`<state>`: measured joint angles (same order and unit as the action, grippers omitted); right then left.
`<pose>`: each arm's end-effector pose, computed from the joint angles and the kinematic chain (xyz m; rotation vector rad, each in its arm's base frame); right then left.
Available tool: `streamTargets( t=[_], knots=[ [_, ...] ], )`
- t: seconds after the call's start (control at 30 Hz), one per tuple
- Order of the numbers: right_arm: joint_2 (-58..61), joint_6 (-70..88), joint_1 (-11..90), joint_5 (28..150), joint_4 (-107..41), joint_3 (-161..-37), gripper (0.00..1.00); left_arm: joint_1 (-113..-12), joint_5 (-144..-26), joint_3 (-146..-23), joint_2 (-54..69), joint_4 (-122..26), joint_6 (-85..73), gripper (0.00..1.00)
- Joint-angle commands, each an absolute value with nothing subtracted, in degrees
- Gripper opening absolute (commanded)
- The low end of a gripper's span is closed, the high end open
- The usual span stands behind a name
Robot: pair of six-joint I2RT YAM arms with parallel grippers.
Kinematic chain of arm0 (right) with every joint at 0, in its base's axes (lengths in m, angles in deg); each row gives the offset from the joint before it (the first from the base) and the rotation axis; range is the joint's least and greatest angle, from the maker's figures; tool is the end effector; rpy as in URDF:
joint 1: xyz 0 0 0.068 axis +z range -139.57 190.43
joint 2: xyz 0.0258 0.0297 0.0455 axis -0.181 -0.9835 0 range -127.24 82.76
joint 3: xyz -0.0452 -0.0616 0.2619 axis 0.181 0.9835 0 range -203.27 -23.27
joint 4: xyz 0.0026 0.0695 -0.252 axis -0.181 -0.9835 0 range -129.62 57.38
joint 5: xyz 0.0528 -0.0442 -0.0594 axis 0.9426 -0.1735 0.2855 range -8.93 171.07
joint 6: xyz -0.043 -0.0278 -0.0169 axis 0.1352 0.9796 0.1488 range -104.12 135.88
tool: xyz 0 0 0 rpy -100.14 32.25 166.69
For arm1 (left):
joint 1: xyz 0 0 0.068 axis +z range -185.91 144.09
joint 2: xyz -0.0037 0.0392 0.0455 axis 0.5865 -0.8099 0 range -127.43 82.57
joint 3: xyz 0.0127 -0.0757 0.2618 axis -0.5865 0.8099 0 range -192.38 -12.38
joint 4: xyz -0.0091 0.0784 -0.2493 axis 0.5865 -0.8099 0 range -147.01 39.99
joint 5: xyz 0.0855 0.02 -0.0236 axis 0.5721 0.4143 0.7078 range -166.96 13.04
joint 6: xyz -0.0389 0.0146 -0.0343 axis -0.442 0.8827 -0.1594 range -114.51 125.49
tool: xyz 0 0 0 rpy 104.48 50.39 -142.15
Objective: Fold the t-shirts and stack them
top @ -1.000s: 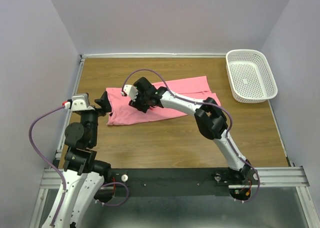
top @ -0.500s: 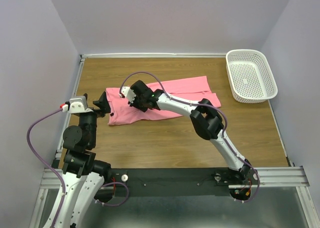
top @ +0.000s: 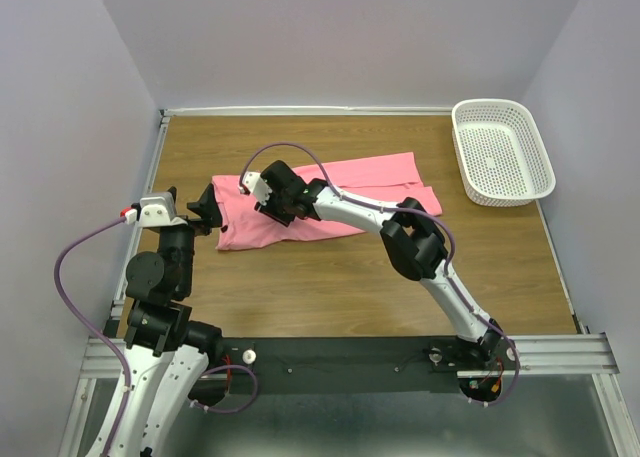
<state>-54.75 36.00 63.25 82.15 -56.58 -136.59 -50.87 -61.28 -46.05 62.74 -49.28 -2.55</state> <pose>0.3232 0.4273 0.1645 -1.4521 1.9496 0.2837 0.0991 -0.0164 0.3472 -0.1534 1.3190 -0.1607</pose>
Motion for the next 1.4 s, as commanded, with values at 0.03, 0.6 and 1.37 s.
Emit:
streamTargets(
  t=[0.03,0.6,1.37],
  knots=[
    [-52.15,34.34,63.6,84.32,-55.73,-137.35,0.4,-50.59,-62.81,-46.13,63.06,-48.61,-3.22,0.82],
    [-51.72,34.51,63.51,82.65,-55.73,-138.32,0.04,-50.59,-63.42,-46.05,62.45,-48.43,-3.04,0.82],
    [-50.4,33.55,62.37,84.85,-55.82,-137.97,0.1,-50.59,-63.86,-45.96,62.27,-48.34,-2.78,0.82]
  ],
)
